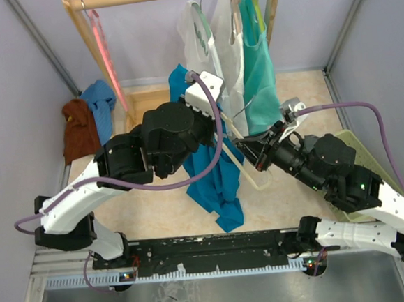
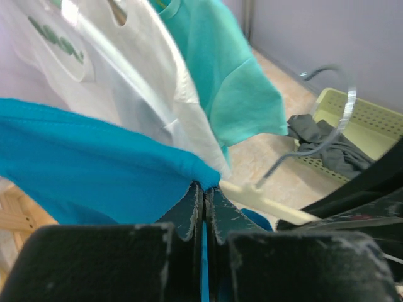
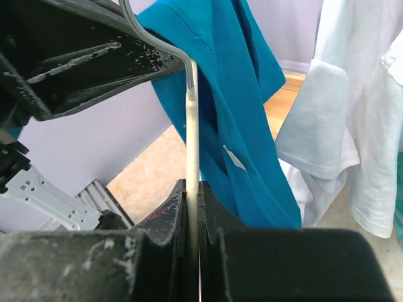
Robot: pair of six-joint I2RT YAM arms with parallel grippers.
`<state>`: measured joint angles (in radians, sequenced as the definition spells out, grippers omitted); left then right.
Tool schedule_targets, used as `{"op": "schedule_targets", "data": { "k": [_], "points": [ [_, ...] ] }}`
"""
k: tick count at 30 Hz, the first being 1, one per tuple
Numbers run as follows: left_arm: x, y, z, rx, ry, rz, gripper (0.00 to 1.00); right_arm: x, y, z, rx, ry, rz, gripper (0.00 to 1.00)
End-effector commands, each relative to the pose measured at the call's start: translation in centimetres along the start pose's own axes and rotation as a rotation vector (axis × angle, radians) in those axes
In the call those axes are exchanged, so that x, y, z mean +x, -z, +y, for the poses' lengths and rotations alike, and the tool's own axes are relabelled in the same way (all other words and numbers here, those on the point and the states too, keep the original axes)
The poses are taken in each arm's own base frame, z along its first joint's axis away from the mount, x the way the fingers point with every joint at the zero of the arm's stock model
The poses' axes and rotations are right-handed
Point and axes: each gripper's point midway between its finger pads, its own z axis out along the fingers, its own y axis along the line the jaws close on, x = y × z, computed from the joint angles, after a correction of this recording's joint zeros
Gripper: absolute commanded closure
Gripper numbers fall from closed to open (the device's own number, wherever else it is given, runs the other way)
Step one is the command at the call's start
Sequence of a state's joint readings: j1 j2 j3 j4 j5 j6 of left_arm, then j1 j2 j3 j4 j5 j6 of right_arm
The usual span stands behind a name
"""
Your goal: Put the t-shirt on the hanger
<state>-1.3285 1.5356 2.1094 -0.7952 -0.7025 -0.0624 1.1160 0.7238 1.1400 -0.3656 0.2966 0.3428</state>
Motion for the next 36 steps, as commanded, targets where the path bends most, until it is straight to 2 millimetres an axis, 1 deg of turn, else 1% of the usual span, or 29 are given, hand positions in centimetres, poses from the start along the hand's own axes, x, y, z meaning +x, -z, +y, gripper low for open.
{"op": "schedule_targets", "data": {
  "k": [1, 5, 8, 13, 16, 18, 22, 25, 27, 29, 30, 34, 35, 36],
  "points": [
    [-1.1, 0.2, -3.2, 0.089, -0.024, -0.015, 1.0, -2.2, -0.2, 1.4, -0.054, -0.032, -0.072, 1.0],
    [-1.0, 0.2, -5.0, 0.131, -0.028, -0.005, 1.0, -2.3, -0.5, 1.4, -0.044, -0.025, -0.07, 1.0],
    [-0.8, 0.3, -6.1, 0.17, -0.023, 0.007, 1.0, -2.8, -0.6, 1.4, -0.043, -0.022, -0.086, 1.0],
    [0.0, 0.5, -7.8, 0.224, -0.013, 0.037, 1.0, -3.8, -0.7, 1.6, -0.043, -0.022, -0.12, 1.0],
    [0.7, 0.9, -8.6, 0.257, -0.004, 0.064, 1.0, -4.1, -0.8, 1.6, -0.041, -0.019, -0.134, 1.0],
    [1.2, 1.3, -8.9, 0.273, 0.005, 0.089, 1.0, -4.3, -0.6, 1.4, -0.036, -0.017, -0.144, 1.0],
    [2.1, 1.9, -8.6, 0.275, 0.014, 0.133, 1.0, -4.9, 0.1, 1.2, -0.036, -0.022, -0.172, 1.0],
    [2.7, 2.3, -9.6, 0.335, 0.026, 0.161, 1.0, -5.2, 0.6, 1.1, -0.038, -0.027, -0.196, 1.0],
    [3.4, 2.2, -10.2, 0.349, 0.021, 0.175, 1.0, -5.4, 0.7, 1.1, -0.044, -0.03, -0.211, 1.0],
    [3.6, 1.9, -9.9, 0.327, 0.012, 0.177, 1.0, -5.5, 0.9, 1.4, -0.065, -0.033, -0.22, 1.0],
    [3.6, 1.8, -9.6, 0.312, 0.008, 0.173, 0.95, -5.5, 0.9, 1.6, -0.073, -0.033, -0.218, 1.0],
    [2.4, 2.2, -7.8, 0.256, 0.002, 0.133, 0.73, -5.0, 1.4, 1.9, -0.109, -0.031, -0.21, 1.0],
    [2.1, 2.3, -7.4, 0.251, 0.0, 0.124, 0.69, -5.0, 1.7, 2.1, -0.125, -0.033, -0.216, 1.0],
    [2.0, 2.5, -7.4, 0.259, -0.006, 0.12, 0.67, -4.5, 1.8, 2.1, -0.139, -0.031, -0.214, 1.0]
  ]
}}
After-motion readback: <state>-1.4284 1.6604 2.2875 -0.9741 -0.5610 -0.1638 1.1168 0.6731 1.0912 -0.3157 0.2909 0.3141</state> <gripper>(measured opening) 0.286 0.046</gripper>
